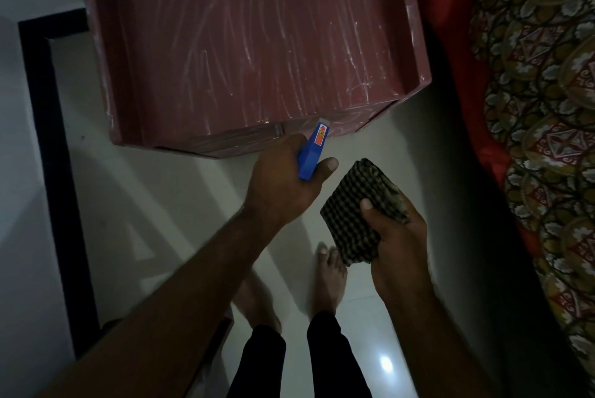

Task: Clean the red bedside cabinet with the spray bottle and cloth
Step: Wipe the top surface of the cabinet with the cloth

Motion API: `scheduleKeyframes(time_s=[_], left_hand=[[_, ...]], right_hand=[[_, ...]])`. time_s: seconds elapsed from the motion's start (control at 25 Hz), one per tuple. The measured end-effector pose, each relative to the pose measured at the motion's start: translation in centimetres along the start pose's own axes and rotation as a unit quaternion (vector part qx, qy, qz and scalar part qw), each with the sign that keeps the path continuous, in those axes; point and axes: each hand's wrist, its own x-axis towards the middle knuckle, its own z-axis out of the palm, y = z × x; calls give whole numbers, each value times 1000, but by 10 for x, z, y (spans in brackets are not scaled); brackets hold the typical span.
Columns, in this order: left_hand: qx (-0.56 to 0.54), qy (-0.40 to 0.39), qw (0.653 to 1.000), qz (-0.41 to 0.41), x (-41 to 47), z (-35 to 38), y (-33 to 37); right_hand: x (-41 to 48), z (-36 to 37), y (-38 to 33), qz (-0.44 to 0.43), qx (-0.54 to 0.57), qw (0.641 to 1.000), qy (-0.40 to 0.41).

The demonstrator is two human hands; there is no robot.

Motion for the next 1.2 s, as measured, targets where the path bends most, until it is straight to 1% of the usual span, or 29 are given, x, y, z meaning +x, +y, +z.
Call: scheduleKeyframes(time_s=[0.12, 0.24, 0.36, 0.4, 0.52, 0.6, 0.64, 0.68, 0.76, 0.8, 0.84, 0.92, 0.96, 1.08, 1.2], left_hand=[[-33, 7, 999, 0, -1, 3, 1], [-68, 42, 997, -10, -10, -1, -2], [-130, 73, 987, -57, -26, -10, -9], [-136, 90, 984, -66, -32, -16, -14], [-128, 147, 976, -95, -50, -38, -32], [-143, 175, 968, -114, -64, -56, -44], [-148, 188, 964, -119, -71, -67, -51], [-149, 197, 961, -125, -76, -75, -55], [-141, 210, 958, -136, -86, -89, -67], [-135, 216, 956, -143, -90, -96, -73], [-132, 221, 955, -151, -93, -100, -78], [-141, 235, 948, -162, -97, -110, -88], [-144, 241, 946, -163, -98, -113, -91], [-149, 250, 943, -163, -101, -123, -101], [-158, 244, 941, -170, -101, -131, -110]], right_hand=[[1, -4, -1, -11, -11, 1000, 2], [-2, -2, 0, -21, -10, 1000, -5], [-6, 6, 1, -24, -18, 999, -12], [-7, 13, 1, -28, -23, 999, -19], [-10, 48, 2, -56, -63, 994, -64], [-14, 80, -1, -108, -133, 979, -106], [-16, 99, -2, -156, -185, 962, -122], [-17, 115, -4, -222, -246, 936, -122], [-16, 146, -5, -368, -359, 853, -89], [-14, 161, -5, -425, -400, 809, -65], [-10, 174, -4, -463, -431, 773, -42], [-2, 201, 1, -496, -491, 716, -20], [1, 212, 6, -493, -520, 697, -31], [4, 233, 30, -473, -560, 673, -97], [17, 232, 34, -508, -580, 630, -97]])
